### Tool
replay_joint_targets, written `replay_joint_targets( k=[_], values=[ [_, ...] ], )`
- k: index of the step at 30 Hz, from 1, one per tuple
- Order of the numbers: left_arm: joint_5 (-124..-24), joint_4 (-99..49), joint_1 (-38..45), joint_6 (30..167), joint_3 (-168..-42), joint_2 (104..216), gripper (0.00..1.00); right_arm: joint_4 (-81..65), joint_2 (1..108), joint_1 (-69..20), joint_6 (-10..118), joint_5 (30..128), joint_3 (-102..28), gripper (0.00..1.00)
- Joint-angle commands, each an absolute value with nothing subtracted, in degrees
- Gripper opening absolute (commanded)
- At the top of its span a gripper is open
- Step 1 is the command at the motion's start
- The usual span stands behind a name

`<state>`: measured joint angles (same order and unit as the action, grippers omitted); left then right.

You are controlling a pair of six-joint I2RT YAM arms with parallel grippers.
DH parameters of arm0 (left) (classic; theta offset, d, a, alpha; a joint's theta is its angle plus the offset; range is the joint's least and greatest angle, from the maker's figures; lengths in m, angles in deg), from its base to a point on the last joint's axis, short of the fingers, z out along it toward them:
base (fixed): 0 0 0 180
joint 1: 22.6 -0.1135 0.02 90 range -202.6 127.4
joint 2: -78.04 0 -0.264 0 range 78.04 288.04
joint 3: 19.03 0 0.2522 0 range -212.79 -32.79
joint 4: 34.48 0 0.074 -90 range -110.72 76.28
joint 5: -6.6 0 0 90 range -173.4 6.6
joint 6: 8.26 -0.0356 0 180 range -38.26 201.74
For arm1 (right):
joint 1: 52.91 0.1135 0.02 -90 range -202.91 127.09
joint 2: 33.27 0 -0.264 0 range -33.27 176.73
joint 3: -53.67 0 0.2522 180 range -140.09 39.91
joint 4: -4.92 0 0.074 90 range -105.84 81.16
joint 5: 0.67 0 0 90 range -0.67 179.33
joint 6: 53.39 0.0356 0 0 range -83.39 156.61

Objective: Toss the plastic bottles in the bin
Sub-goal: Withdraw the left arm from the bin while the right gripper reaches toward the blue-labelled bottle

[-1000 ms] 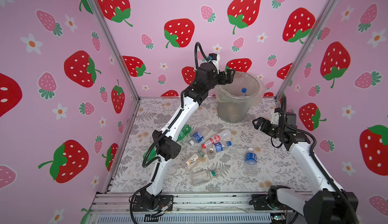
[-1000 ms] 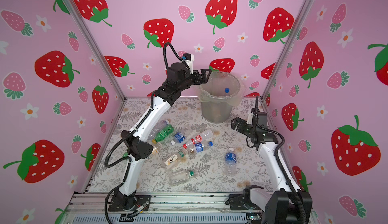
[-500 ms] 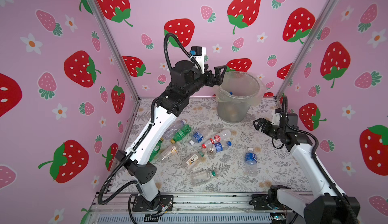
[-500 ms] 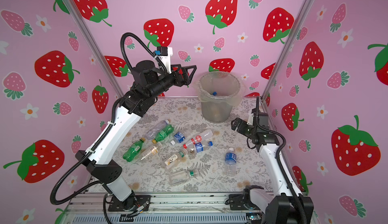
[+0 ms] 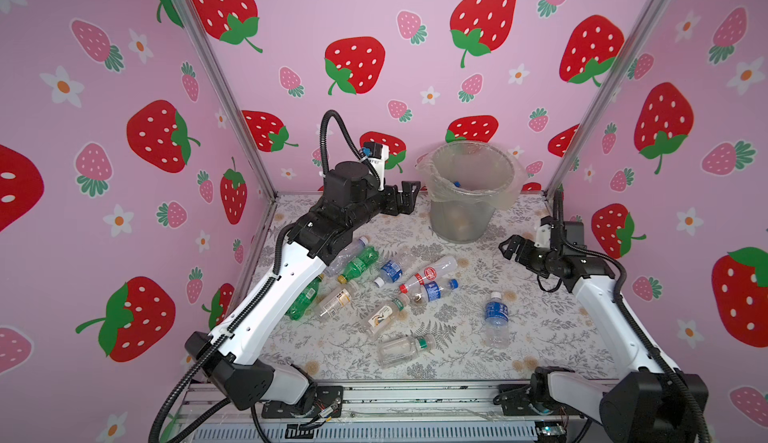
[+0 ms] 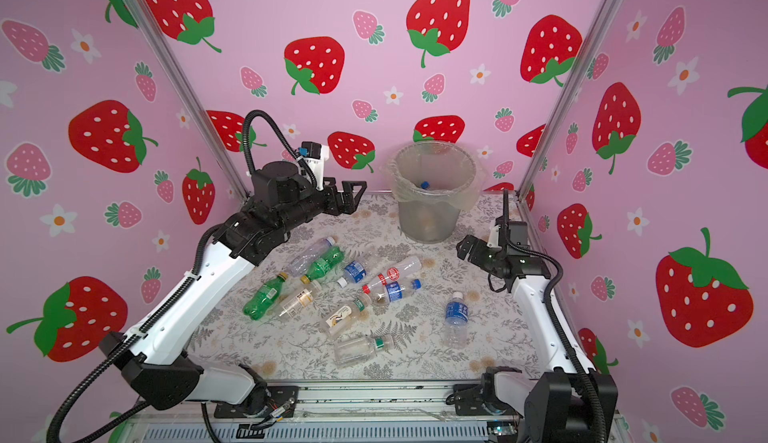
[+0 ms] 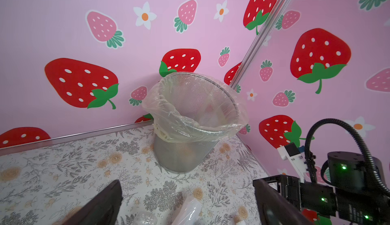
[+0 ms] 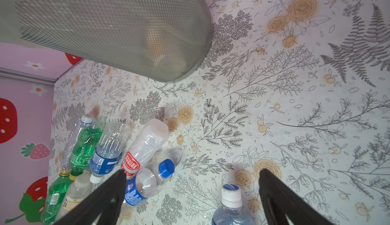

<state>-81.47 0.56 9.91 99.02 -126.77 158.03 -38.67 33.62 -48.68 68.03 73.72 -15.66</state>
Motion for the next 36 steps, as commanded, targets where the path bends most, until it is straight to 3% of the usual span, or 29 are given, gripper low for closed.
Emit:
replay_joint_targets(
  k=[1, 21, 28, 36],
  values=[
    [-81.6, 1.4, 8.5, 101.1, -123.5, 156.1, 0.99, -38.9, 32.8, -49.0, 68.9, 75.4, -14.3, 0.99],
    [-75.8, 7.8, 2.0, 106.6, -109.0, 149.1, 0.99, -44.8, 28.5, -47.1, 68.9, 81.0, -9.7, 0.99],
    [-71.9, 8.0, -1.0, 109.4, -101.4, 146.2, 0.99, -43.8, 26.0, -41.7, 72.4, 82.1, -5.9, 0.99],
    [-69.0, 7.4, -1.6, 110.0, -95.3, 144.1, 0.99, -45.5, 25.1, -31.8, 77.5, 91.0, -3.1, 0.99]
  ],
)
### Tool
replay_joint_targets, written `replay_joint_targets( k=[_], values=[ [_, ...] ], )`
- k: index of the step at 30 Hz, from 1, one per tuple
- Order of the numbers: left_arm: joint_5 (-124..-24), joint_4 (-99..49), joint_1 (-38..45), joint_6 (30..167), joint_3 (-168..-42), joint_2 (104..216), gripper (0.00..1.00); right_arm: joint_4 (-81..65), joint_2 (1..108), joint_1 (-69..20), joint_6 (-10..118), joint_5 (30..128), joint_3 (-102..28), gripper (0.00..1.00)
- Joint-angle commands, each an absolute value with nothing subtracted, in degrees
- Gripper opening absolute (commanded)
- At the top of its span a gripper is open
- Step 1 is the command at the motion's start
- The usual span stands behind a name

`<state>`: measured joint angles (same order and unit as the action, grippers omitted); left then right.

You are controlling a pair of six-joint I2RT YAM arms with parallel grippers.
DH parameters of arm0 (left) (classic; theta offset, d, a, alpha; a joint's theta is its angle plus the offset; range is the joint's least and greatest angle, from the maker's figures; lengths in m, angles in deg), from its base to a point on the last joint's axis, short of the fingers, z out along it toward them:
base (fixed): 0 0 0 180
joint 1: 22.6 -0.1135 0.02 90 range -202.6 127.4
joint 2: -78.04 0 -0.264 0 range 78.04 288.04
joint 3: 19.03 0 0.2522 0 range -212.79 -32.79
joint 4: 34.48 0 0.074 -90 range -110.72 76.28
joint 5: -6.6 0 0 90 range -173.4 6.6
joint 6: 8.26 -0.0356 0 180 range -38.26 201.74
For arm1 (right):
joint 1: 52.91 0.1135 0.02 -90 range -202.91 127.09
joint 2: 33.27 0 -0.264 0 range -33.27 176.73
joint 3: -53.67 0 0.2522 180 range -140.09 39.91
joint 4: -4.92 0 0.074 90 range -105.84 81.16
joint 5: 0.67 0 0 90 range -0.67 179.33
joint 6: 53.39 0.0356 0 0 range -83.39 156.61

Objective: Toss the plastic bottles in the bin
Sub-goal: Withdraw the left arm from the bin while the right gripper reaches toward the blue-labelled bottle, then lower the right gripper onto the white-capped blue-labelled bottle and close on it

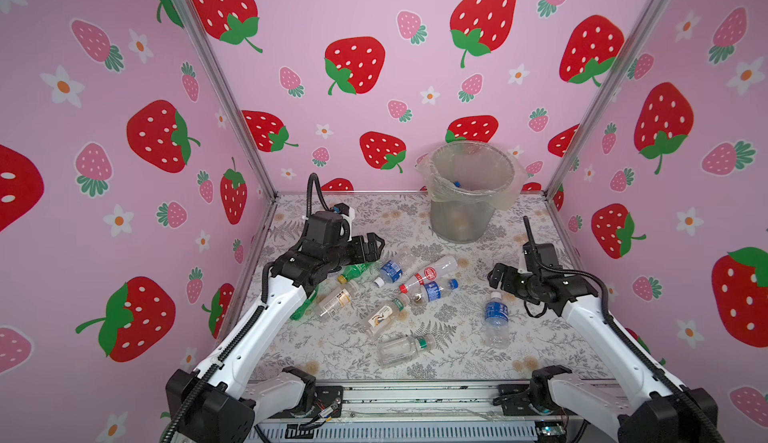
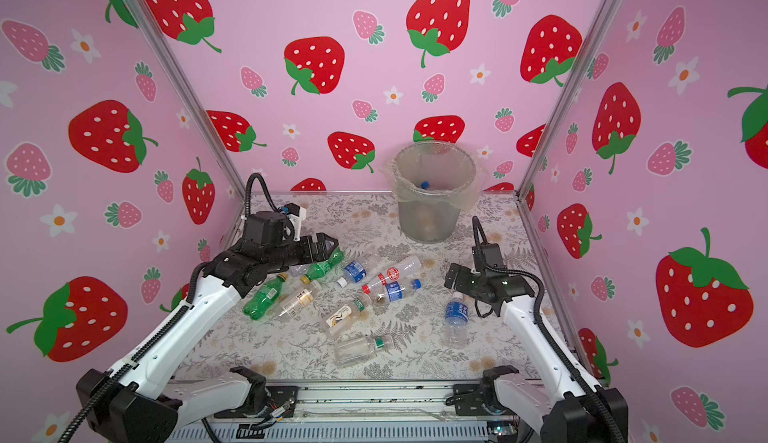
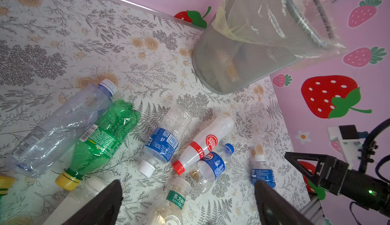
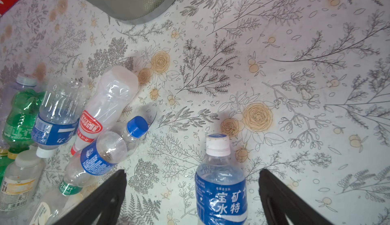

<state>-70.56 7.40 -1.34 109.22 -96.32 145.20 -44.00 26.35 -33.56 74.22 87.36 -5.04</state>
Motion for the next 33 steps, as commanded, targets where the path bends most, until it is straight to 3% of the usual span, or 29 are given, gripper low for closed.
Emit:
replay_joint_targets(
  k=[1, 16, 33],
  values=[
    [-68.4, 7.2, -1.5, 109.9, -94.9, 144.3, 0.99, -44.9, 24.4, -31.0, 78.7, 91.1, -2.1, 0.99],
    [-64.2, 11.9, -1.4, 109.6, -95.4, 150.6, 0.99, -44.7, 17.0, -23.4, 87.2, 96.8, 6.2, 0.98],
    [-63.1, 11.6, -2.3, 109.0, -95.6, 149.9, 0.99, -41.9, 20.4, -20.7, 89.8, 96.1, 11.1, 0.9]
  ],
)
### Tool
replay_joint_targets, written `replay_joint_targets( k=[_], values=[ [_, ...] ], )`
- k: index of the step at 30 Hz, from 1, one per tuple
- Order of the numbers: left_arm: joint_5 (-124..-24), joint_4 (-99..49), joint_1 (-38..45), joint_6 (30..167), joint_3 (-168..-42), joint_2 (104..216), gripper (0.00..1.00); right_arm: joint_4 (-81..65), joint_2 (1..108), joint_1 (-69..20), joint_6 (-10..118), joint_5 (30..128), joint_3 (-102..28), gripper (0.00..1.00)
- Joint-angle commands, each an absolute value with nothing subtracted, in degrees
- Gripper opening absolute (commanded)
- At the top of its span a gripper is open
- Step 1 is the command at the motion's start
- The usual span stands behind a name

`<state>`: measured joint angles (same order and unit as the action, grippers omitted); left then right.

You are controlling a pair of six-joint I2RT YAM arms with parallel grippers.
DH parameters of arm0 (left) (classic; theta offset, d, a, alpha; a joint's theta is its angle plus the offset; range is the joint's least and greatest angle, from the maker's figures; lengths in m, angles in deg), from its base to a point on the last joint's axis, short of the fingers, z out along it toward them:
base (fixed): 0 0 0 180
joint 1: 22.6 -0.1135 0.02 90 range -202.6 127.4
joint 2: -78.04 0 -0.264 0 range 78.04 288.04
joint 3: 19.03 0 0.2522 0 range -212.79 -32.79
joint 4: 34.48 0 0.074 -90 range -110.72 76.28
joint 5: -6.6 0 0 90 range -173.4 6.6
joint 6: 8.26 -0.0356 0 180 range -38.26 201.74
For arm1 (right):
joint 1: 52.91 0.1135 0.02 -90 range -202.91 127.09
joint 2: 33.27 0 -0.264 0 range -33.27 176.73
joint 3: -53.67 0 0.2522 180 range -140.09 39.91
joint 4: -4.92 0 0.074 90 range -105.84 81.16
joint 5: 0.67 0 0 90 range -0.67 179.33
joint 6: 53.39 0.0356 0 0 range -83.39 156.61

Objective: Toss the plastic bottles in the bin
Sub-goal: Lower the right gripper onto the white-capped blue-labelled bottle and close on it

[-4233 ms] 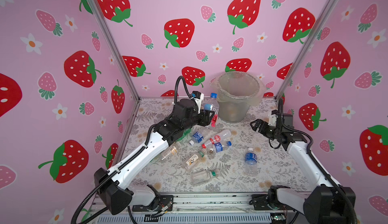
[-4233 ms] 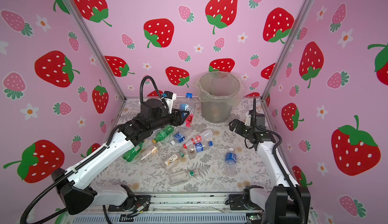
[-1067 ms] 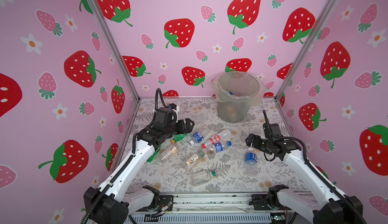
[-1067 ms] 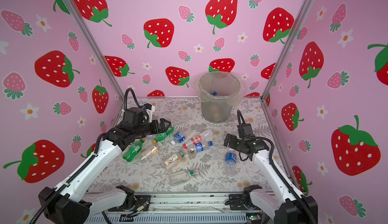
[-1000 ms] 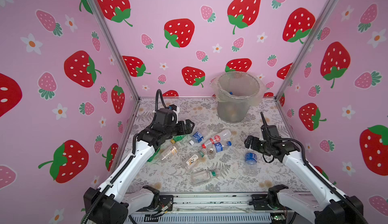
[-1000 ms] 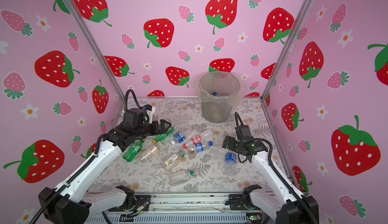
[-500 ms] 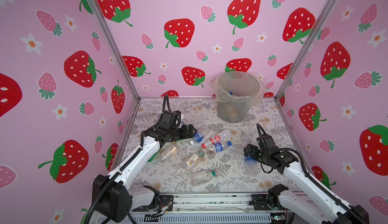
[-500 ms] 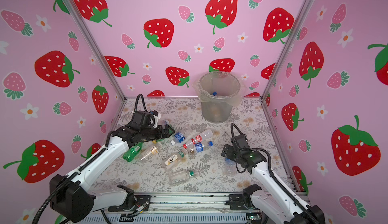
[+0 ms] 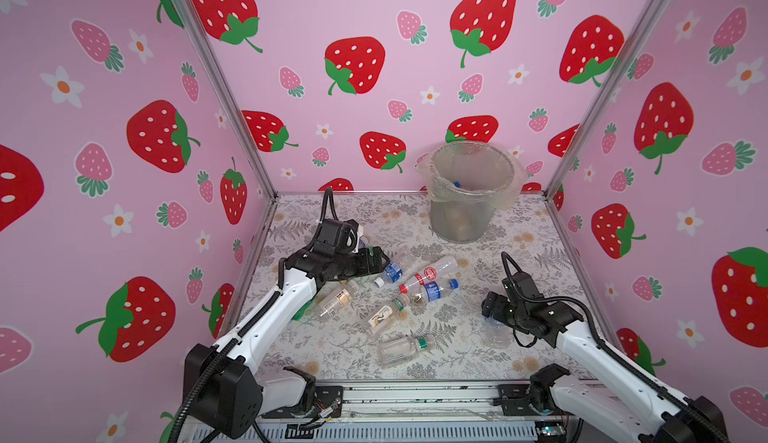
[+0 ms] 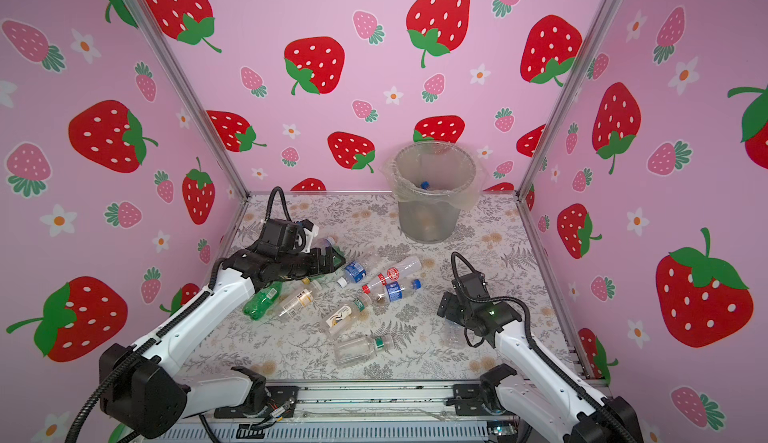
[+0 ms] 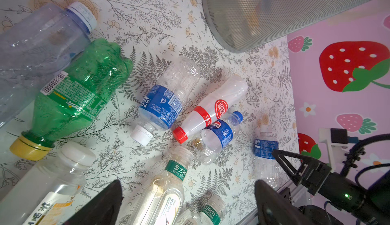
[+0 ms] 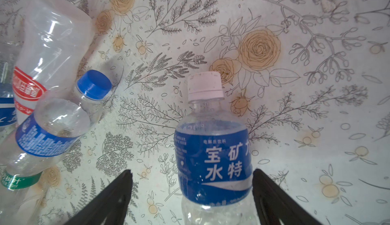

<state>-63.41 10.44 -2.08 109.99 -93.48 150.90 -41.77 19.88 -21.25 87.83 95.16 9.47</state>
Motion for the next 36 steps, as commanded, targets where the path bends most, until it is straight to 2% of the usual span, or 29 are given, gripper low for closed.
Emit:
replay_joint_targets(
  k=[1, 14, 24, 28, 36],
  values=[
    [-62.9, 11.6, -2.3, 109.0, -95.6, 149.9, 0.99, -41.8, 20.4, -20.7, 90.0, 96.1, 11.5, 0.89],
    [-63.0, 11.4, -2.8, 109.0, -95.4, 149.8, 0.99, -38.7, 23.4, -20.3, 90.3, 95.1, 12.8, 0.83],
    [-62.8, 11.0, -2.7, 109.2, -95.2, 149.8, 0.99, -36.1, 26.2, -20.1, 90.2, 94.3, 13.7, 0.69],
    [-62.7, 11.0, -2.8, 109.1, -95.2, 149.7, 0.99, -35.4, 27.4, -20.1, 89.9, 94.1, 13.6, 0.6],
    [-63.0, 11.2, -3.2, 109.0, -95.1, 149.4, 0.99, -37.3, 26.7, -20.0, 89.5, 94.4, 10.5, 0.55]
  ],
)
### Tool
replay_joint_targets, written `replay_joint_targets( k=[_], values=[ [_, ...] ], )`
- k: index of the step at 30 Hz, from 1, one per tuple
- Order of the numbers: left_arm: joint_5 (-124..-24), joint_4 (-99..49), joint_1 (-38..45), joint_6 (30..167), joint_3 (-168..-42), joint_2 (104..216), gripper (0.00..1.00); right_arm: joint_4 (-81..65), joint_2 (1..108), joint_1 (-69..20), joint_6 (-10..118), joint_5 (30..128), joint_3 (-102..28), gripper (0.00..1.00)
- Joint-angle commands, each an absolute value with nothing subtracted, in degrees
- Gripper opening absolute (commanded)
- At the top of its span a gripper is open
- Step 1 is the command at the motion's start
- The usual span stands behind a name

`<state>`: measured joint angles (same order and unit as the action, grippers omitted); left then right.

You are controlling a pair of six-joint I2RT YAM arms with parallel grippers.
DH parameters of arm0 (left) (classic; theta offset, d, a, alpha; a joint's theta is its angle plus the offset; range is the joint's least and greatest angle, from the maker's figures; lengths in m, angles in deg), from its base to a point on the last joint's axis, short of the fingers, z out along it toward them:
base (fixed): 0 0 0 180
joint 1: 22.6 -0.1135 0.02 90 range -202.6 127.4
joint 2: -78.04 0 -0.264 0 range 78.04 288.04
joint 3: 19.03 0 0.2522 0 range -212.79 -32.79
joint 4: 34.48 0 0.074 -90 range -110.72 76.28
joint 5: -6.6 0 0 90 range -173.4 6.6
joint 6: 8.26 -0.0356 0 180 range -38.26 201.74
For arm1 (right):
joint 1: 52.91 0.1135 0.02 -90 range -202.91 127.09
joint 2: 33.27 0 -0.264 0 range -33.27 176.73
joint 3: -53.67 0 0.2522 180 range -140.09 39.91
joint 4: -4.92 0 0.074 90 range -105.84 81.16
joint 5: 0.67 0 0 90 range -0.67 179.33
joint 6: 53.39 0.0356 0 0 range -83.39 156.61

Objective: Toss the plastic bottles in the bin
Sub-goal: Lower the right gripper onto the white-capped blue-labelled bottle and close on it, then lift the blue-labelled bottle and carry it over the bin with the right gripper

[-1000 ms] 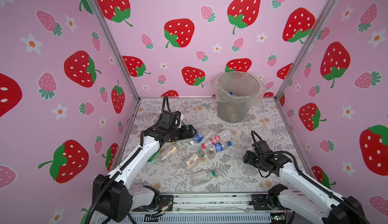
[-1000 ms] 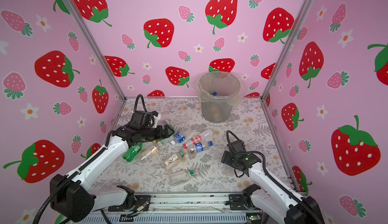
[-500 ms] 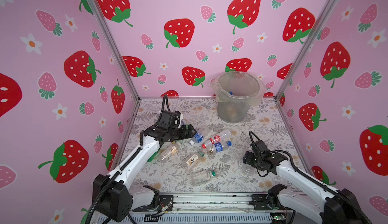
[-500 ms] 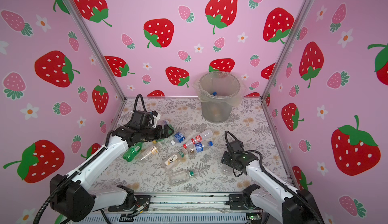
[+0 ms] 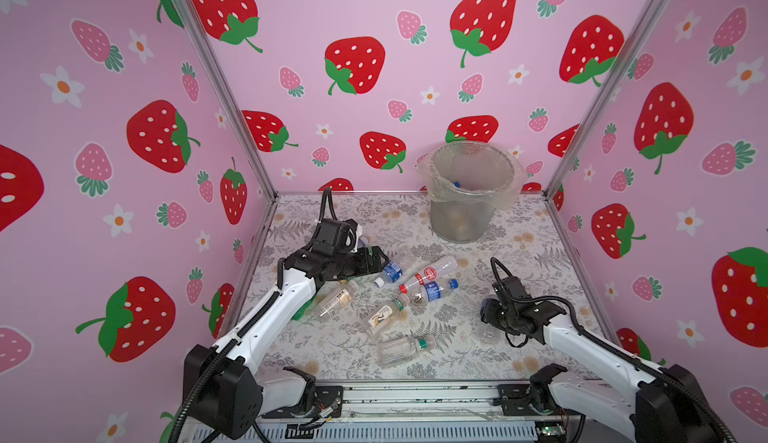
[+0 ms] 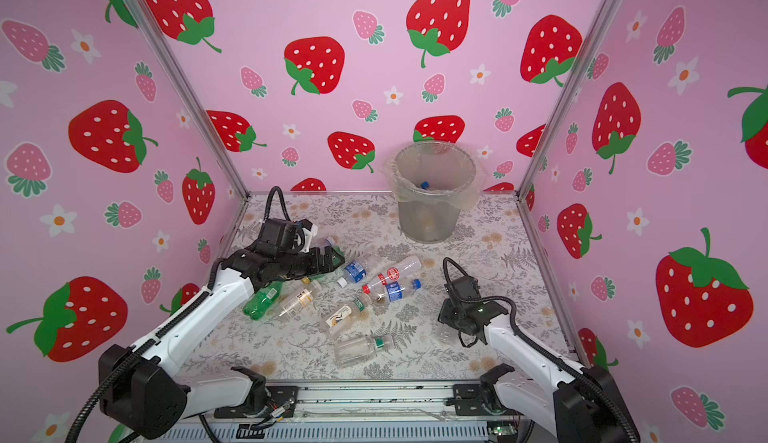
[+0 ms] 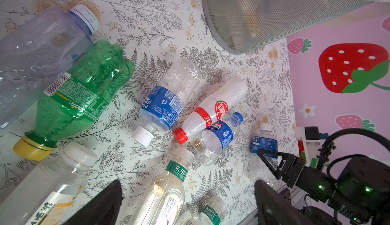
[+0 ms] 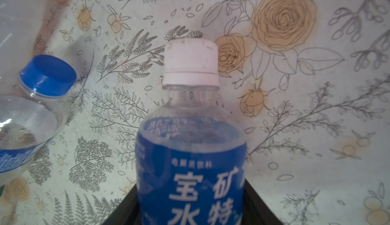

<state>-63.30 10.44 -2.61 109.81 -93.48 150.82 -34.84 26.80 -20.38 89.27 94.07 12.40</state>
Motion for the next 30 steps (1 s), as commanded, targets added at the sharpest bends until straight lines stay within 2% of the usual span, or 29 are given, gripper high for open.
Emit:
replay_joint_targets(
  k=[1, 13, 30],
  values=[
    [-63.0, 11.2, -3.2, 108.9, -95.2, 149.3, 0.99, -37.8, 26.4, -19.9, 89.5, 94.4, 9.8, 0.55],
    [-64.2, 12.6, -5.6, 108.1, -96.0, 148.9, 0.99, -40.9, 25.1, -19.7, 87.9, 95.5, 0.6, 0.55],
    [-66.3, 13.3, -6.9, 107.2, -96.3, 148.8, 0.99, -42.1, 33.5, -19.7, 81.5, 97.6, -17.3, 0.55]
  ],
)
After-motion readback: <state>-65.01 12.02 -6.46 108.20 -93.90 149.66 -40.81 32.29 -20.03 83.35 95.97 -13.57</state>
